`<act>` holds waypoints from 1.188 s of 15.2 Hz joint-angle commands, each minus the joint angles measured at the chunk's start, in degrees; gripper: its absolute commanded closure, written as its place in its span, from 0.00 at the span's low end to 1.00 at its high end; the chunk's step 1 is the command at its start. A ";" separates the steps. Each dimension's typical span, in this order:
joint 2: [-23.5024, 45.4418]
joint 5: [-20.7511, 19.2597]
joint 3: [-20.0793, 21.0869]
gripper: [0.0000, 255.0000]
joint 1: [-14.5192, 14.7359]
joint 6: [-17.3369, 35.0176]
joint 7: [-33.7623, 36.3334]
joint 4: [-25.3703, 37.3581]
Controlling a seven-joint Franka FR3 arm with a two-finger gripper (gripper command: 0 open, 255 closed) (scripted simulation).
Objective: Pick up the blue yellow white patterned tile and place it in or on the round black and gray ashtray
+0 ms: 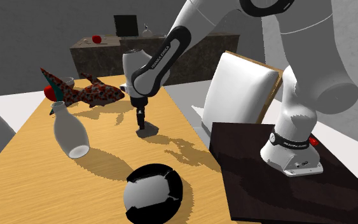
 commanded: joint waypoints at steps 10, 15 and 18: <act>0.07 0.01 0.01 1.00 0.00 0.03 0.01 0.05; -0.51 -0.07 -0.04 1.00 0.05 -0.53 0.03 0.04; -2.19 -0.28 -0.20 1.00 0.17 -2.26 0.11 0.10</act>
